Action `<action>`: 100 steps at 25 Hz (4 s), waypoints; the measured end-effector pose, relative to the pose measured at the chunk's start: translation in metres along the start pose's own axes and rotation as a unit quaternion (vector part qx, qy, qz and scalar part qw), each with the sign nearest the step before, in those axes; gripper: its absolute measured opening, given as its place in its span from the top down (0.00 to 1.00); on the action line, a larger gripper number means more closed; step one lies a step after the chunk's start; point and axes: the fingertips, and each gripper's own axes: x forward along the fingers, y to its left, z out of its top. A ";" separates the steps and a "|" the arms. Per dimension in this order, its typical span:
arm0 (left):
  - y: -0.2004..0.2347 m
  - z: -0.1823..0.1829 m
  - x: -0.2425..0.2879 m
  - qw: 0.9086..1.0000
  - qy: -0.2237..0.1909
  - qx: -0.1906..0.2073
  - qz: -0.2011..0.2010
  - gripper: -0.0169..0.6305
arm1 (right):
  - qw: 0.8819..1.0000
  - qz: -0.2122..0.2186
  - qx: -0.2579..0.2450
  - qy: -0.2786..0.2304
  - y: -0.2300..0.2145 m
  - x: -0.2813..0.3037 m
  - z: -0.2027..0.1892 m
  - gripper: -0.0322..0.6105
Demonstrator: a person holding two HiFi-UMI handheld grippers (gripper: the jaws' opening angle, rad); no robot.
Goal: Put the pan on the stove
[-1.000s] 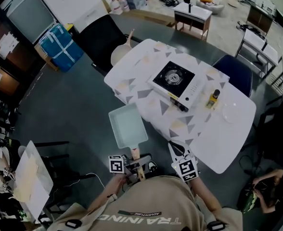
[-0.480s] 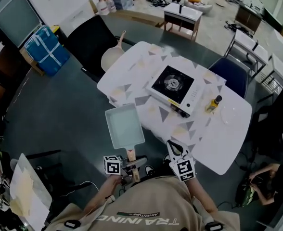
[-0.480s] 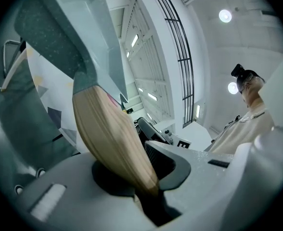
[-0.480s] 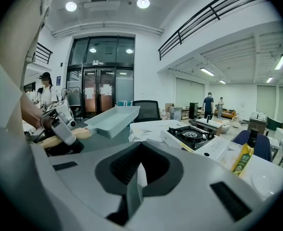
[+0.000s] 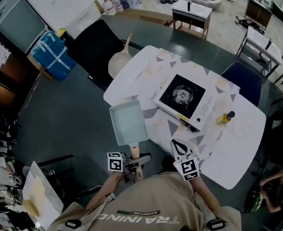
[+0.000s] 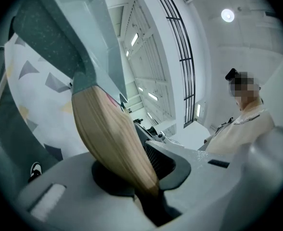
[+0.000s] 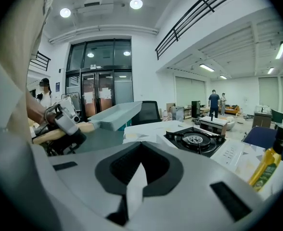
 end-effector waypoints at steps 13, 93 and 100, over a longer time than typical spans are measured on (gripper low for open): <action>0.020 0.070 0.030 1.000 0.017 -0.005 -0.011 0.87 | 1.000 0.001 0.022 -0.013 -0.043 0.054 0.026 0.95; 0.086 0.075 0.190 0.916 0.367 -0.130 -0.099 0.86 | 0.927 -0.356 0.111 -0.042 -0.136 -0.042 0.043 0.95; 0.089 0.074 0.192 0.915 0.369 -0.123 -0.104 0.86 | 0.928 -0.350 0.117 -0.057 -0.135 -0.044 0.046 0.95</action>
